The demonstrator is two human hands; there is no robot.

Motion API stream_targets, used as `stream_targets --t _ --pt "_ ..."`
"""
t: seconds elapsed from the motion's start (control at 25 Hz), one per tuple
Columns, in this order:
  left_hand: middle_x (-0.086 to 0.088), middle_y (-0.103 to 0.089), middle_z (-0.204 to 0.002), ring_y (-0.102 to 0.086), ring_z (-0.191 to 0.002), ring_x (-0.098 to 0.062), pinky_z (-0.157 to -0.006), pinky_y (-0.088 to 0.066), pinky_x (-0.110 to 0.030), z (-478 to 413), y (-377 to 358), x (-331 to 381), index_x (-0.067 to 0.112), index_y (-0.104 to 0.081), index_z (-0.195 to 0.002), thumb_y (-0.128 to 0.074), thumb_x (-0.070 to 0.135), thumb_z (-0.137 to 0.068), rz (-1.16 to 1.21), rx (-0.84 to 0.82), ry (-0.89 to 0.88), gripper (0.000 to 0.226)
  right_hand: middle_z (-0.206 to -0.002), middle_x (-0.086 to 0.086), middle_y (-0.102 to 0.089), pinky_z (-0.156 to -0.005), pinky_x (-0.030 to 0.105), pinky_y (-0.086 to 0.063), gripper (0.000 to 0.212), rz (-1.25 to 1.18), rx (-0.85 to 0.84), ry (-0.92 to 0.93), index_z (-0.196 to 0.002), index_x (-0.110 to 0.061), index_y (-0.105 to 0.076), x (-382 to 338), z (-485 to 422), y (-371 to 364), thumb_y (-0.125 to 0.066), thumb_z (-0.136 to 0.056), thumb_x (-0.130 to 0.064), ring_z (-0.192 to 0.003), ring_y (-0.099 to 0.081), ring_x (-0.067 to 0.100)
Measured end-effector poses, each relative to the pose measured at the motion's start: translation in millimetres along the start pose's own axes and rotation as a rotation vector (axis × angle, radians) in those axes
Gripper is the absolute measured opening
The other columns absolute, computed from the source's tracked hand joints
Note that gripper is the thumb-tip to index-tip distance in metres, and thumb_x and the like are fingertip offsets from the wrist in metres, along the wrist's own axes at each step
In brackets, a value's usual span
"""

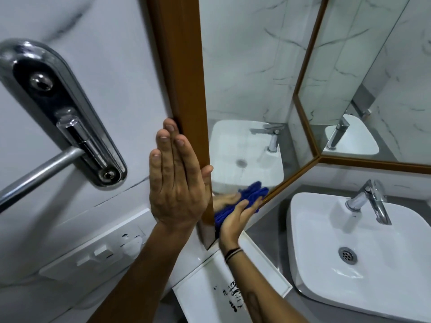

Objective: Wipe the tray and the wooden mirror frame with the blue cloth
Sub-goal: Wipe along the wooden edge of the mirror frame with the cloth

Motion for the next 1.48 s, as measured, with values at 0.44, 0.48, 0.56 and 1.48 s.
stream_targets --t 0.44,0.48,0.56,1.48 --pt "-0.024 -0.003 -0.183 -0.007 -0.172 -0.034 -0.142 -0.007 -0.045 1.1 4.3 0.0 -0.008 -0.006 -0.171 -0.020 0.040 -0.120 -0.018 -0.032 -0.014 0.072 -0.187 -0.007 0.017 -0.142 0.055 -0.008 0.085 0.588 -0.437 0.712 -0.175 -0.041 0.009 101.8 8.8 61.5 -0.042 -0.109 -0.024 -0.176 -0.001 0.028" --pt "-0.024 -0.002 -0.183 -0.007 -0.172 -0.035 -0.142 -0.007 -0.045 0.8 5.2 0.7 -0.008 -0.005 -0.171 -0.020 0.040 -0.120 -0.022 -0.034 -0.025 0.072 -0.187 0.002 0.016 -0.142 0.051 -0.003 0.074 0.734 -0.429 0.988 -0.177 -0.033 0.006 95.5 -2.3 67.9 -0.036 -0.116 -0.033 -0.176 0.003 0.033" --pt "-0.025 -0.003 -0.183 -0.007 -0.172 -0.036 -0.142 -0.007 -0.045 1.7 6.3 0.4 -0.009 -0.006 -0.171 -0.020 0.040 -0.120 -0.031 -0.042 -0.023 0.072 -0.187 0.014 0.011 -0.141 0.050 0.000 0.067 0.883 -0.450 1.366 -0.178 -0.020 0.000 73.2 -21.0 68.1 -0.025 -0.120 -0.042 -0.175 0.008 0.036" --pt "-0.023 -0.009 -0.183 -0.017 -0.171 -0.034 -0.142 -0.004 -0.040 -175.0 68.3 -13.1 -0.006 -0.005 -0.173 -0.020 0.031 -0.122 -0.012 -0.064 -0.050 0.064 -0.189 0.006 -0.002 -0.141 0.055 -0.002 0.062 0.602 -0.411 1.477 -0.178 -0.027 -0.010 -233.8 20.3 -60.8 -0.022 -0.120 -0.043 -0.176 0.000 0.030"
Point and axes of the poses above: each hand's wrist, its own z-axis away from the middle knuckle, its own y-axis out of the back of the hand, x = y × z, the point moved 1 cm from there along -z, towards the middle knuckle
